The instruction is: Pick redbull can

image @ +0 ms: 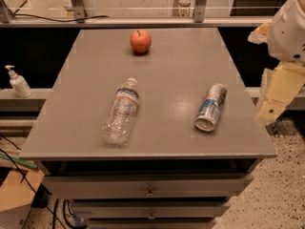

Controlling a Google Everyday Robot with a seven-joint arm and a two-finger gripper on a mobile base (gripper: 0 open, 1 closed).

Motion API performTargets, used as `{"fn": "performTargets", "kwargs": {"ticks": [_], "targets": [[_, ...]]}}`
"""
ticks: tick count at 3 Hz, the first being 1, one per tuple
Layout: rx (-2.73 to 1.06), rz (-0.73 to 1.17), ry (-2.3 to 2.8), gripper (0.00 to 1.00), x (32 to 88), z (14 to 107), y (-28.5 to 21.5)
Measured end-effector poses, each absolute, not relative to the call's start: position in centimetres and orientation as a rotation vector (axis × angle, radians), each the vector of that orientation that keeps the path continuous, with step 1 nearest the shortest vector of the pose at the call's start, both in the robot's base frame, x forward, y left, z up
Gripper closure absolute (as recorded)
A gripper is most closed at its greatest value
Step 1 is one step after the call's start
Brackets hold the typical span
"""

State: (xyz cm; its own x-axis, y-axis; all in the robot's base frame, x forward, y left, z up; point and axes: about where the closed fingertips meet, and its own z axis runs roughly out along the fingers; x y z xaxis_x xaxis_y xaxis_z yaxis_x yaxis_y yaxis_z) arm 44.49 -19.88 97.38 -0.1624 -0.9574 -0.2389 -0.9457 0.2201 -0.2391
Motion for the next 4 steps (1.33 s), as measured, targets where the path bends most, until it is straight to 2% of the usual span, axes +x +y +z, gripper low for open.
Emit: {"fn": "performTargets", "kwargs": {"ticks": [4], "targets": [[-2.017, 0.023, 2.092, 0.0, 49.9, 87.7, -15.9]]}}
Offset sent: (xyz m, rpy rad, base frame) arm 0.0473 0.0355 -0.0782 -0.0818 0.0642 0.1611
